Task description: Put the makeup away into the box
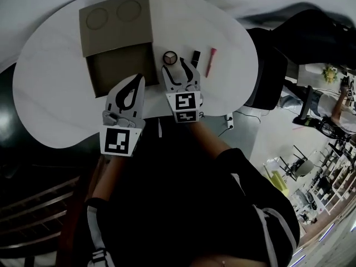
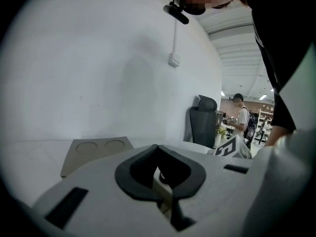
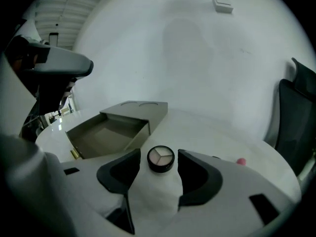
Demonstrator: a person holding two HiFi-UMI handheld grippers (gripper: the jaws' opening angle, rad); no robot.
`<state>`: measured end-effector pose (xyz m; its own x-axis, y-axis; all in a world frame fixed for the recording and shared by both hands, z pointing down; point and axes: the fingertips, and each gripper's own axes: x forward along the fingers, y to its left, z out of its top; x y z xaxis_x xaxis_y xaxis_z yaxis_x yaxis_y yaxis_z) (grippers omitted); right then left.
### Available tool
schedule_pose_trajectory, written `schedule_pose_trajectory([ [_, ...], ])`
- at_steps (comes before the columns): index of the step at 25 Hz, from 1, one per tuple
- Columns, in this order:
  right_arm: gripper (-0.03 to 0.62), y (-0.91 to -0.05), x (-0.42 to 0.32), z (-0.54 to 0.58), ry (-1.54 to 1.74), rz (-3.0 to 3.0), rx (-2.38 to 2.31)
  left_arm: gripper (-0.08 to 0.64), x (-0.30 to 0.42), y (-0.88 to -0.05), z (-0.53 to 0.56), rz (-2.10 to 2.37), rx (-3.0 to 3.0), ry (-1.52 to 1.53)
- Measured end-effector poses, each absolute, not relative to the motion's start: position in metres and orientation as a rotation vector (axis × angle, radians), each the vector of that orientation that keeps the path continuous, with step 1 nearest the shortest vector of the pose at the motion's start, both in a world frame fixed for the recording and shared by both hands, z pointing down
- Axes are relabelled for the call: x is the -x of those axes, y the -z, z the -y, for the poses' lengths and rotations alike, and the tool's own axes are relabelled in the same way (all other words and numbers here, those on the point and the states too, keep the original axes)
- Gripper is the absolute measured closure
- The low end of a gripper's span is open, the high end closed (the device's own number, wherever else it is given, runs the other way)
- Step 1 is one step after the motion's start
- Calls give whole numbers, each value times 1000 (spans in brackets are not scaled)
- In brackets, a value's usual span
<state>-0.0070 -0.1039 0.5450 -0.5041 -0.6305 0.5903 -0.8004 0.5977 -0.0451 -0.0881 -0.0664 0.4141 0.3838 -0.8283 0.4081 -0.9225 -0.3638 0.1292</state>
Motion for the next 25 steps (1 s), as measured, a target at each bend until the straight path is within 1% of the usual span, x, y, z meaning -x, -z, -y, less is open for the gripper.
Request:
schedule_pose_trajectory([
  [6,350,-566,14,112,-446,2227,-1148,553,87,-436,62,1489,-2273,-407],
  [14,350,-572,16,121,-446,2189,-1159,552,90,-439,59,1474,-2264,-425],
  [16,358,-573,16,122,-445,2173,-1159,554,92,-439,58,1477,-2264,-426],
  [25,364,-551,12,123,-433,2202,-1208,552,96,-431,55,1493,-2279,-415],
])
